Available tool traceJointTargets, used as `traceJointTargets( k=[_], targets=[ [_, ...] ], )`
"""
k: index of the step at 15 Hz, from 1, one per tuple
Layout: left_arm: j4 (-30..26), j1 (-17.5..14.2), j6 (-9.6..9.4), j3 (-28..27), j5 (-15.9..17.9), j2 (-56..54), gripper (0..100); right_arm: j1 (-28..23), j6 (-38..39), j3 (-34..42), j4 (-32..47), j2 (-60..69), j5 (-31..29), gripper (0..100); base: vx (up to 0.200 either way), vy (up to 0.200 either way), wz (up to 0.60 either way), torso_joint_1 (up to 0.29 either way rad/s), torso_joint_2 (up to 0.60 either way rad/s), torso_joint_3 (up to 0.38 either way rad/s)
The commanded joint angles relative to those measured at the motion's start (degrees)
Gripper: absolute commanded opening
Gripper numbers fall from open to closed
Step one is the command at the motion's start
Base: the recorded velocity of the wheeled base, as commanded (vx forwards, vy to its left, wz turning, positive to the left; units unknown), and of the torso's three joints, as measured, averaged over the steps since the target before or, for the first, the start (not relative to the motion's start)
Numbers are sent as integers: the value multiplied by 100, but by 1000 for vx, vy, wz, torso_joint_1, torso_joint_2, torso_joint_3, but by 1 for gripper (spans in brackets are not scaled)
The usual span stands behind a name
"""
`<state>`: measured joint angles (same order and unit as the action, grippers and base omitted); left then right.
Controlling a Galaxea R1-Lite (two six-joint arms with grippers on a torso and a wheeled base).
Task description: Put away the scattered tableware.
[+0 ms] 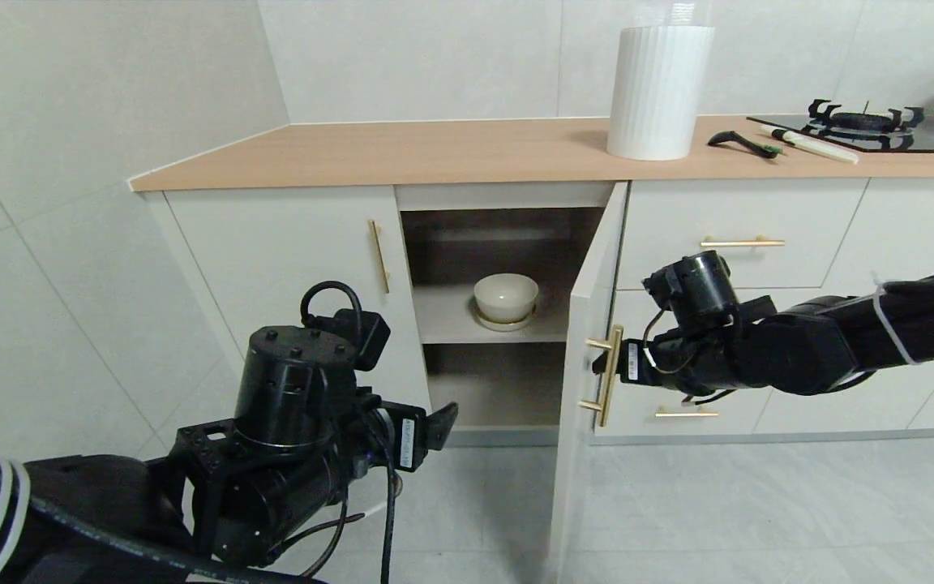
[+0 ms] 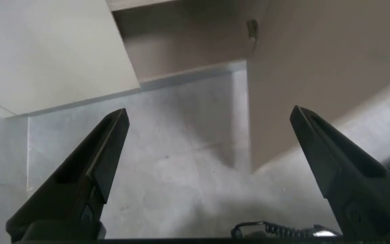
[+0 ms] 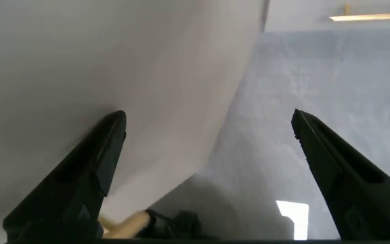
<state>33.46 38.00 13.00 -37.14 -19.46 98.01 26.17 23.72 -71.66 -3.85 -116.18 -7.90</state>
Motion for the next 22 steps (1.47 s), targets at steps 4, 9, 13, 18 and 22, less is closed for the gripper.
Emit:
traceJointTargets(
  k=[4, 9, 13, 18, 22],
  targets=[
    [20, -3, -95, -12, -287, -28, 100, 125, 27, -665, -45, -933, -10, 100, 0, 0, 0, 0, 0, 0],
    [11, -3, -201, -3, -419, -54, 100, 125, 124, -709, -608, -1100, -186, 100, 0, 0, 0, 0, 0, 0],
    [-24, -3, -271, -3, -419, -300, 100, 125, 317, -709, -1408, -1302, -282, 100, 150, 0, 0, -2, 1, 2],
    [-15, -3, -306, -3, -419, -441, 100, 151, 528, -850, -2041, -1592, -441, 100, 200, 0, 0, 2, 0, 0],
    [-24, -3, -385, -3, -419, -687, 100, 186, 1055, -1298, -2067, -1821, -511, 100, 0, 0, 0, 0, 0, 0]
  ],
)
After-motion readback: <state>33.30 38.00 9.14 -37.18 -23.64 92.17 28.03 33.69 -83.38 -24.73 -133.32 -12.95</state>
